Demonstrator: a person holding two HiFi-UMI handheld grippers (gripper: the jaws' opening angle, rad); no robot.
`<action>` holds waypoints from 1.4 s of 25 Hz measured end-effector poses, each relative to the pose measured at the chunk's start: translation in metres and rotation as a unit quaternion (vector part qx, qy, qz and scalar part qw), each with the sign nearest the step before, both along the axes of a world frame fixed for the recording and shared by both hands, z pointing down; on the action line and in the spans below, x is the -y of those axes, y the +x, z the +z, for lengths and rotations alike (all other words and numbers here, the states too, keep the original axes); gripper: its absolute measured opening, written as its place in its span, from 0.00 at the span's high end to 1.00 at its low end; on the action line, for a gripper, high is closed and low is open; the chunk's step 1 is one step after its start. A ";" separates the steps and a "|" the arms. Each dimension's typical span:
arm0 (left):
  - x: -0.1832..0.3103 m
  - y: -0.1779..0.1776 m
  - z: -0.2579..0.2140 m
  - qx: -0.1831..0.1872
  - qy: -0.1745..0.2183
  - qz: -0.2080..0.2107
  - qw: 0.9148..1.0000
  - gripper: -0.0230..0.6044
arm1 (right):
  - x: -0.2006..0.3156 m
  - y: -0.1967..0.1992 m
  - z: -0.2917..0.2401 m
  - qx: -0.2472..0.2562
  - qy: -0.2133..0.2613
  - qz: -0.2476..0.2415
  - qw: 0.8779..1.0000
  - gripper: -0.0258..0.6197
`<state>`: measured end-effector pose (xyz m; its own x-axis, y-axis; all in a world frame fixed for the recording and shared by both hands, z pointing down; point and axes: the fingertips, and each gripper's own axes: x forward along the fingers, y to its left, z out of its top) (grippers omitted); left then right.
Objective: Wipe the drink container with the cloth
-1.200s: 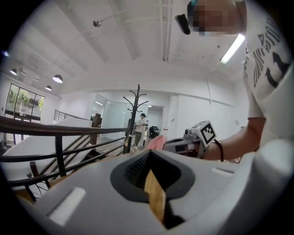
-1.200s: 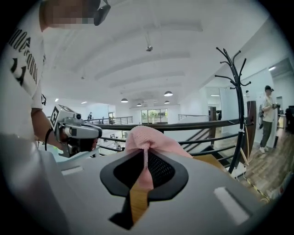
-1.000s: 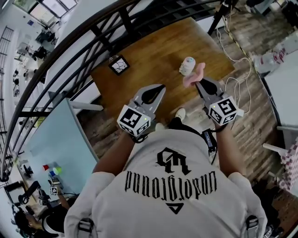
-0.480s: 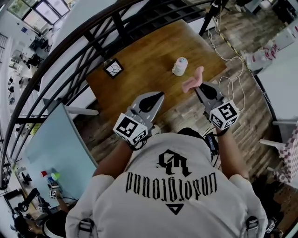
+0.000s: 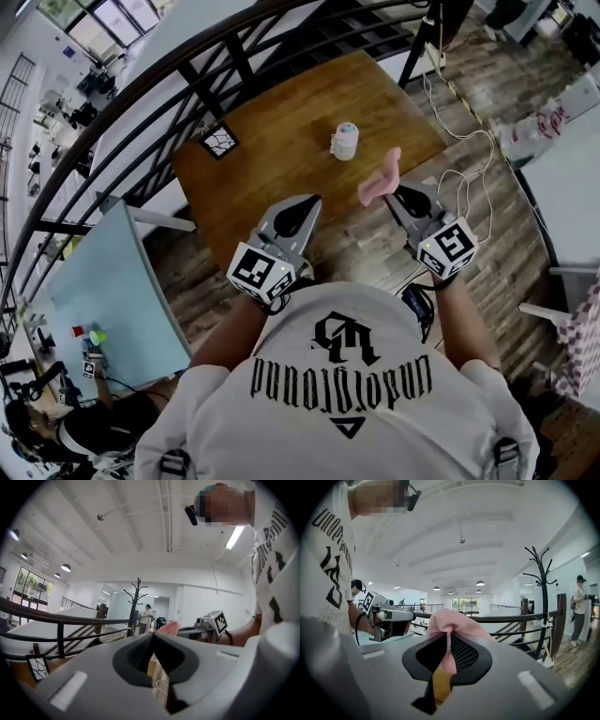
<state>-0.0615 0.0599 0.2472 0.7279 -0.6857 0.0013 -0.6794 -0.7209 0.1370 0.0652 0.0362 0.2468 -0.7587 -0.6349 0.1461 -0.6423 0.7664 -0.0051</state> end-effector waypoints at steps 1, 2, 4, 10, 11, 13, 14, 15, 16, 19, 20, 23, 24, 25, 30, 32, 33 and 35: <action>-0.007 0.010 0.001 0.002 -0.001 -0.004 1.000 0.89 | -0.007 0.009 -0.001 0.002 0.001 -0.004 1.000 0.92; -0.015 0.021 0.000 0.003 -0.002 -0.005 1.000 0.89 | -0.015 0.018 -0.002 0.004 0.002 -0.007 1.000 0.92; -0.033 0.041 -0.004 0.002 0.002 -0.006 1.000 0.89 | -0.031 0.035 -0.003 0.008 0.004 -0.017 1.000 0.92; -0.089 0.090 -0.012 0.013 0.013 -0.032 0.999 0.89 | -0.085 0.083 -0.007 0.015 0.009 -0.046 0.999 0.92; -0.098 0.098 -0.012 0.016 0.015 -0.037 0.999 0.89 | -0.094 0.090 -0.008 0.016 0.011 -0.051 0.999 0.92; -0.117 0.110 -0.012 0.022 0.017 -0.048 0.998 0.89 | -0.111 0.105 -0.008 0.017 0.014 -0.059 0.998 0.92; -0.127 0.117 -0.011 0.024 0.017 -0.054 0.998 0.89 | -0.120 0.112 -0.007 0.017 0.014 -0.063 0.998 0.92; -0.137 0.123 -0.010 0.025 0.016 -0.059 0.998 0.89 | -0.129 0.119 -0.005 0.017 0.013 -0.066 0.998 0.92; -0.147 0.130 -0.010 0.024 0.015 -0.064 0.998 0.89 | -0.138 0.126 -0.004 0.018 0.011 -0.069 0.997 0.92; -0.174 0.146 -0.009 0.020 0.011 -0.074 0.997 0.89 | -0.163 0.143 -0.001 0.019 0.008 -0.079 0.997 0.92; -0.180 0.150 -0.009 0.020 0.011 -0.077 0.997 0.89 | -0.170 0.146 0.000 0.020 0.007 -0.081 0.996 0.92; -0.194 0.156 -0.011 0.021 0.015 -0.086 0.996 0.89 | -0.187 0.151 0.007 0.020 0.000 -0.088 0.996 0.92; -0.199 0.158 -0.012 0.022 0.015 -0.088 0.996 0.89 | -0.192 0.152 0.010 0.020 -0.003 -0.091 0.996 0.92; -0.203 0.160 -0.011 0.024 0.015 -0.090 0.996 0.89 | -0.196 0.153 0.012 0.020 -0.004 -0.093 0.995 0.92; -0.219 0.162 -0.006 0.035 0.011 -0.093 0.995 0.89 | -0.214 0.154 0.014 0.028 -0.007 -0.093 0.995 0.92; -0.222 0.160 -0.003 0.034 0.008 -0.093 0.995 0.89 | -0.218 0.154 0.013 0.029 -0.005 -0.093 0.995 0.92; -0.223 0.159 -0.002 0.033 0.006 -0.093 0.995 0.89 | -0.219 0.154 0.012 0.030 -0.003 -0.091 0.995 0.92; -0.224 0.159 -0.001 0.035 0.000 -0.091 0.995 0.89 | -0.220 0.154 0.009 0.033 0.000 -0.088 0.996 0.92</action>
